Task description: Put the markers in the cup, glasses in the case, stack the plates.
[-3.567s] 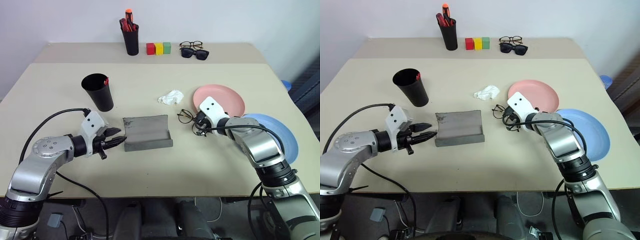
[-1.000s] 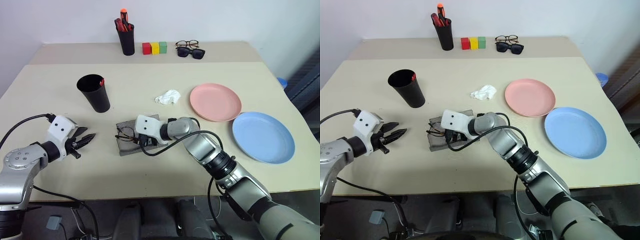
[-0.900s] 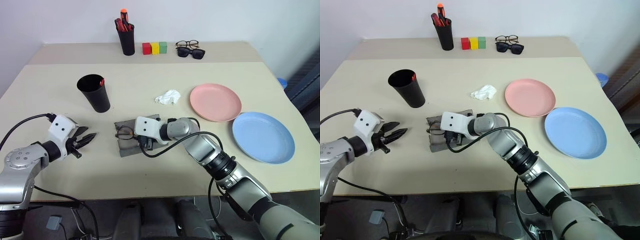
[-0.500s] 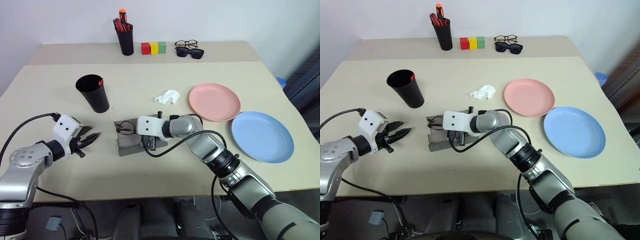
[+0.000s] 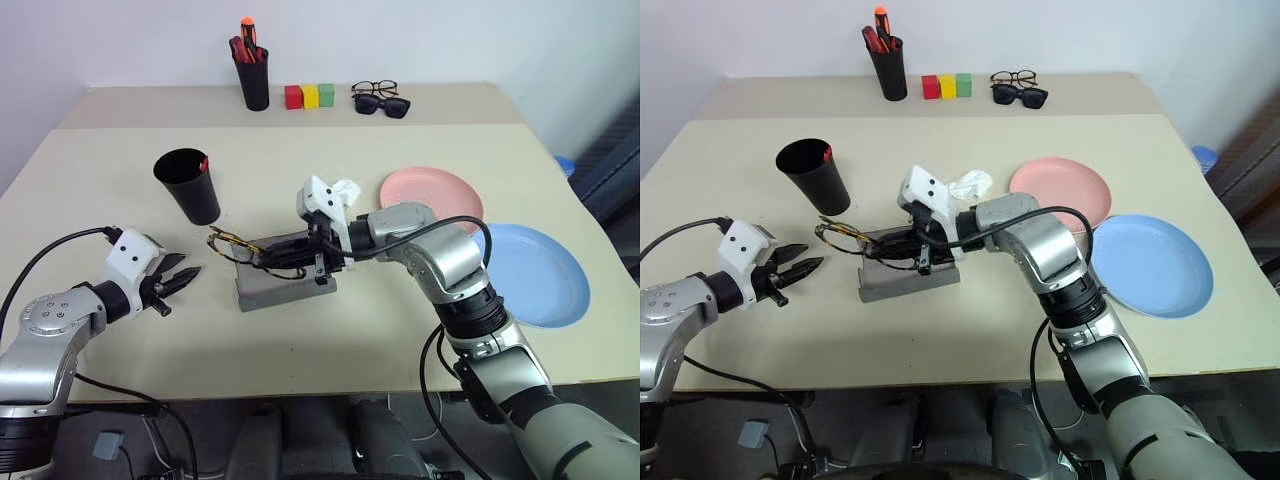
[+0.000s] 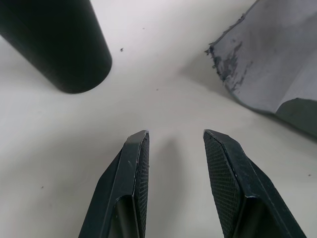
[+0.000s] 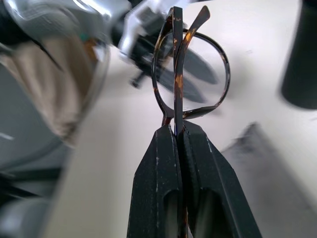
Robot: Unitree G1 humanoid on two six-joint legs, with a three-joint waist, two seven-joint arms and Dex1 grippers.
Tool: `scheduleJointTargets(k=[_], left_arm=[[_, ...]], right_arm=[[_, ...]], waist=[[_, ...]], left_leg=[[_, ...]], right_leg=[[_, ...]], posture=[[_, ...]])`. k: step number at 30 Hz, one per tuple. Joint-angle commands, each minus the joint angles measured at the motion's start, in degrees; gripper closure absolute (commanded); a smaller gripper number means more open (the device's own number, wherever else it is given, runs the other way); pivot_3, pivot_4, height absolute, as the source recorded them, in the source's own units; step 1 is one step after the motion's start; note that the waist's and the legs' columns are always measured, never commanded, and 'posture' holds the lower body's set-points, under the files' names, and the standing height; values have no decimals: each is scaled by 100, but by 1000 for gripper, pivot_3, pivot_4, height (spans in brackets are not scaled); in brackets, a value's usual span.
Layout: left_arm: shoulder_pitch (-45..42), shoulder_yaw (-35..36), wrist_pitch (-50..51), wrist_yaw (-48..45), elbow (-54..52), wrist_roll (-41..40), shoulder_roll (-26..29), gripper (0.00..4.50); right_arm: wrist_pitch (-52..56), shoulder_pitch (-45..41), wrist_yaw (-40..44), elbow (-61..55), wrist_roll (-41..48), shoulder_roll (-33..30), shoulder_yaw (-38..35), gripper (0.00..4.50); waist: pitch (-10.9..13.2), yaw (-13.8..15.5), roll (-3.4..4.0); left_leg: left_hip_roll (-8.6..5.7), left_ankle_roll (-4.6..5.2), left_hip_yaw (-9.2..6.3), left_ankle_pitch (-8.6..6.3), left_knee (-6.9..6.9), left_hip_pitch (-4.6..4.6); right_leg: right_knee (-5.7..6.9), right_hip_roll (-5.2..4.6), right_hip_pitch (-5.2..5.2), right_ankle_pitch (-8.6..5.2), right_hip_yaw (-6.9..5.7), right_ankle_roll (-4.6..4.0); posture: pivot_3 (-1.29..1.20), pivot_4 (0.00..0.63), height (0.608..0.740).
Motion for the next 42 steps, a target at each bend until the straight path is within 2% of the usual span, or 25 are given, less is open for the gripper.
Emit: scheduleJointTargets(k=[1, 5, 7, 13, 17, 28, 31, 34, 36, 42], left_arm=[[-45, 73, -22, -14, -148, -67, 8, 2750], [-32, 52, 26, -18, -220, -97, 1, 2750], [-7, 57, 41, -32, -253, -111, 14, 2750], [47, 38, 92, -47, -361, -140, 2, 2750], [78, -8, 119, -43, -423, -155, -43, 2750], [-104, -173, 181, -88, -417, -165, -71, 2750], [-92, -190, 175, -121, -430, -165, -66, 2750], [-69, -189, 177, -122, -455, -171, -69, 2750], [-92, -224, 181, -119, -447, -168, -78, 2750], [-98, -235, 159, -144, -414, -163, -54, 2750]], right_arm=[[1084, -74, -162, -162, 917, 253, -459, 4472], [2504, 74, -393, -298, 1793, 291, -912, 4472], [2814, 245, -338, -398, 2013, -65, -950, 4472], [2559, 461, -22, 188, 1921, -1529, -802, 4472], [2202, 684, 185, 621, 1754, -2141, -594, 4472], [1121, 625, -631, 2097, 879, -1902, -598, 4472], [664, 607, -523, 2109, 641, -2084, -561, 3496], [460, 632, -442, 2055, 530, -2147, -550, 1995], [-49, 663, -508, 1971, 272, -2274, -551, 1069], [-1440, 667, -574, 1766, -438, -2623, -556, 1069]], waist=[[0, -7, 0], [0, 1, 0], [0, 32, 0], [0, 33, 0], [1, -5, 1], [0, 2, 0], [0, 5, 2], [1, 8, 4], [1, 7, 4], [2, 21, 4]], left_leg=[[1, 0, 0, 0, 0, 0], [1, 0, 0, 0, -2, 0], [-2, 0, 0, 0, -2, -1], [-8, 1, 5, -1, 0, -1], [-3, 2, 8, -1, -5, -1], [-2, 3, 11, -1, 2, 3], [-2, 3, 11, -1, 2, 3], [-2, 3, 11, -1, 0, 1], [-2, 3, 11, -1, 1, 1], [-3, 3, 12, -1, 2, 0]], right_leg=[[0, 1, -1, 0, 0, 0], [0, -1, -2, 0, 1, 0], [-1, -6, -1, 0, 0, 0], [-11, -10, 5, 0, -1, 0], [-12, 0, 3, 0, 0, 0], [-8, 5, 9, 0, 2, 0], [-10, 4, 9, 0, 2, 0], [-11, 2, 6, 0, 2, 0], [-10, 2, 8, 1, 2, 0], [-12, 0, 7, 1, 2, 1]], posture=[[0, 150, 740], [0, 150, 740], [0, 150, 740], [0, 150, 740], [0, 150, 740], [0, 150, 740], [0, 150, 740], [0, 150, 740], [0, 150, 740], [0, 150, 740]])
